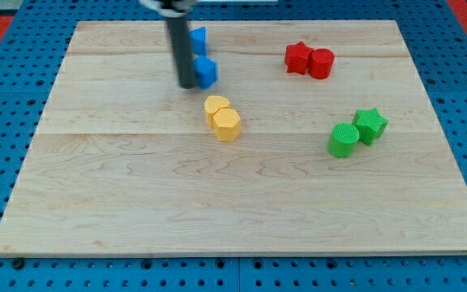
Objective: Move the blue cube closer to the yellow heart
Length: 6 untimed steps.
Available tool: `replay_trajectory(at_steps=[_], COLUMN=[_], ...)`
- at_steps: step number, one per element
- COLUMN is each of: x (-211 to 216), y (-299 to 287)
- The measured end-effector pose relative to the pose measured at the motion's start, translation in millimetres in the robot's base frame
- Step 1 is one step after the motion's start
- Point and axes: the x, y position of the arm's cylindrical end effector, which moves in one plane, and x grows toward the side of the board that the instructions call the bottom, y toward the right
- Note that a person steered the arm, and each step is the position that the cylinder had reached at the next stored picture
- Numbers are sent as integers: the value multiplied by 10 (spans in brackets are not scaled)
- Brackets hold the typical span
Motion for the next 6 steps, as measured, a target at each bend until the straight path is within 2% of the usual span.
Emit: replay_trajectory(at_steps=[1, 2, 3, 4, 5, 6], x=[-90, -454, -793, -488, -54, -184], y=[-368, -534, -95, 390, 593, 352])
